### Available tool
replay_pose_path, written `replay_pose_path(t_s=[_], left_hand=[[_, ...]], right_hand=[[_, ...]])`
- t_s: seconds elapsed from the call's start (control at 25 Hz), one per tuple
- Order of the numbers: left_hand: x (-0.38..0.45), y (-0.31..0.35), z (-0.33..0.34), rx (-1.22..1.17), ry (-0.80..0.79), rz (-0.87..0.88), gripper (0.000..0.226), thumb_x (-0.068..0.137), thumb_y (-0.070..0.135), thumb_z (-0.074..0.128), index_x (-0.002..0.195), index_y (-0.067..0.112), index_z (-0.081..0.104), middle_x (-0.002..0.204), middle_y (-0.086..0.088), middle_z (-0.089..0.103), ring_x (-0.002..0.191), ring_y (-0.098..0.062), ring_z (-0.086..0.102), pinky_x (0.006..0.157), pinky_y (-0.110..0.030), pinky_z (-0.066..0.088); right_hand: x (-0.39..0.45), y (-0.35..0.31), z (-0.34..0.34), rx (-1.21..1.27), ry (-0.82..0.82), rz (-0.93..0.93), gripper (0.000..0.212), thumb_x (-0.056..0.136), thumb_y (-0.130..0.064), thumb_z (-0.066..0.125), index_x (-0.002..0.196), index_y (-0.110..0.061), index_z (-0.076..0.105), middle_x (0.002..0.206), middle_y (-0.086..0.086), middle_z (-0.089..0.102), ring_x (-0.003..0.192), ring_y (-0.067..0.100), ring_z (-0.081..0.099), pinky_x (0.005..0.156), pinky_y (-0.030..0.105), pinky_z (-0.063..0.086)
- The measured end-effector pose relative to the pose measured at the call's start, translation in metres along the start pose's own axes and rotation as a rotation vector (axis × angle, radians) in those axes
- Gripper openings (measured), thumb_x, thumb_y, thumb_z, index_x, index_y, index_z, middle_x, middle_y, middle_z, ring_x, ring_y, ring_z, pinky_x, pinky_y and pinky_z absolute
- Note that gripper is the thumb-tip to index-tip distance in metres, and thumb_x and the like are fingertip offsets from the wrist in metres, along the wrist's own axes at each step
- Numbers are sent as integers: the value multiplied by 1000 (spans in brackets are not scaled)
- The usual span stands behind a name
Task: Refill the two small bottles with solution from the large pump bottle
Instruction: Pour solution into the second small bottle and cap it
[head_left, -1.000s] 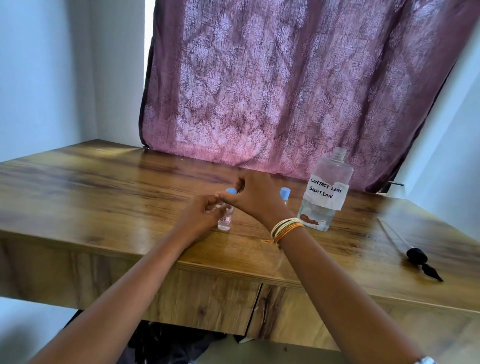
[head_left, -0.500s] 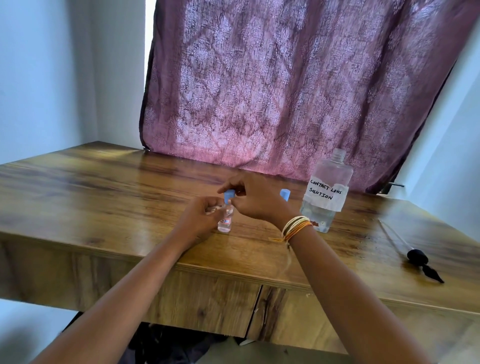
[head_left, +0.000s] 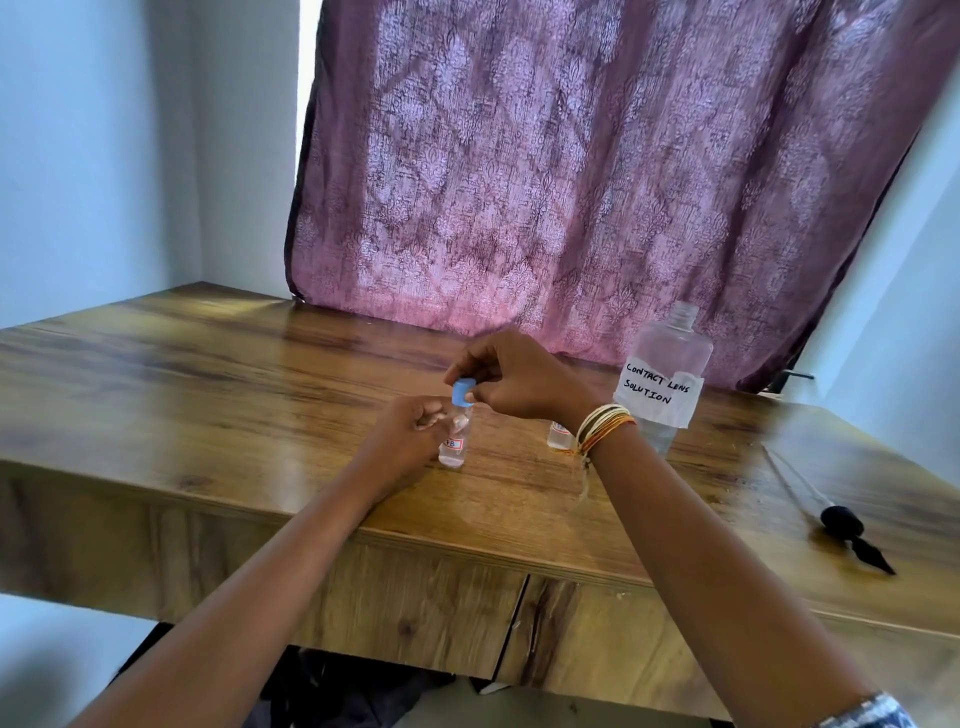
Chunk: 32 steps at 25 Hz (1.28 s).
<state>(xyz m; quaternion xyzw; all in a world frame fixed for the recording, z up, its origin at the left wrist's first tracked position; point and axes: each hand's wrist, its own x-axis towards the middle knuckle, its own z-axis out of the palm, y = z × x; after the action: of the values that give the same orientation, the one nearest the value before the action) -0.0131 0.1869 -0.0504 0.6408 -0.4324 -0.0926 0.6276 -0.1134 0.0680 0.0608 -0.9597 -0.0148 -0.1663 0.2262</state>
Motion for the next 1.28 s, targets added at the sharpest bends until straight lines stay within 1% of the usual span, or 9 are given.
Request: replay_pose_path(t_s=[0.28,0.4,0.52,0.64,0.8,0.96,1.08,1.16,1.28], left_hand=[[0,1,2,-43,14,-5,9,74,36,66,76,40,74,74,10,71,82,-12,63,86,-48,51],[0,-2,3,-58,29,-13,14,67,42,68,75,32,74,78,6,72,85,-17,65,90,-56,50],[1,-1,2,-43,44,-32,15,69,37,66,76,24,71,80,6,73,85,-15,66,89,-51,52],[0,1,4,-36,14,-8,10,73,32,64,72,31,74,70,13,71,75,-4,62,78,-34,49],[0,-1,2,-69,-7,-12,17,68,42,67,81,37,76,76,10,73,79,-10,64,82,-37,50],[-1,5,2,-32,6,-16,12,70,39,66,78,38,75,76,11,74,78,-6,65,80,-34,50],[-1,6,2,62,47,-6,10,69,41,64,76,38,71,76,11,72,77,-6,61,77,-35,48],[1,3,2,73,53,-20,20,65,50,62,78,41,73,83,5,75,81,-10,64,84,-43,52],[1,4,1,76,29,-28,18,68,44,62,82,46,73,89,3,77,87,-13,69,89,-44,52]], right_hand=[[1,2,2,-171,39,-8,12,73,-13,78,83,-14,71,78,2,70,76,16,67,74,39,58],[2,-8,7,-394,131,69,32,74,-43,75,70,-15,59,69,0,62,71,20,62,68,40,54],[-3,-14,19,-637,151,132,49,84,-57,59,86,-8,61,90,11,66,86,27,62,71,35,46],[-3,-11,22,-215,80,190,35,87,-29,61,112,-4,58,114,14,63,106,27,60,84,36,50],[-8,-8,13,369,53,237,41,83,17,48,122,7,56,122,23,64,113,23,62,81,26,53],[-15,-4,17,267,214,242,25,81,-1,71,105,0,67,100,22,72,77,9,62,64,6,47],[-12,3,30,91,333,247,31,72,-27,82,93,-8,68,76,9,66,62,6,52,53,9,39],[-11,4,33,167,297,231,40,75,-30,80,105,-10,65,84,2,65,73,7,59,65,11,44],[-13,1,28,467,167,213,40,85,5,60,124,-3,56,117,15,66,108,16,63,88,26,54]])
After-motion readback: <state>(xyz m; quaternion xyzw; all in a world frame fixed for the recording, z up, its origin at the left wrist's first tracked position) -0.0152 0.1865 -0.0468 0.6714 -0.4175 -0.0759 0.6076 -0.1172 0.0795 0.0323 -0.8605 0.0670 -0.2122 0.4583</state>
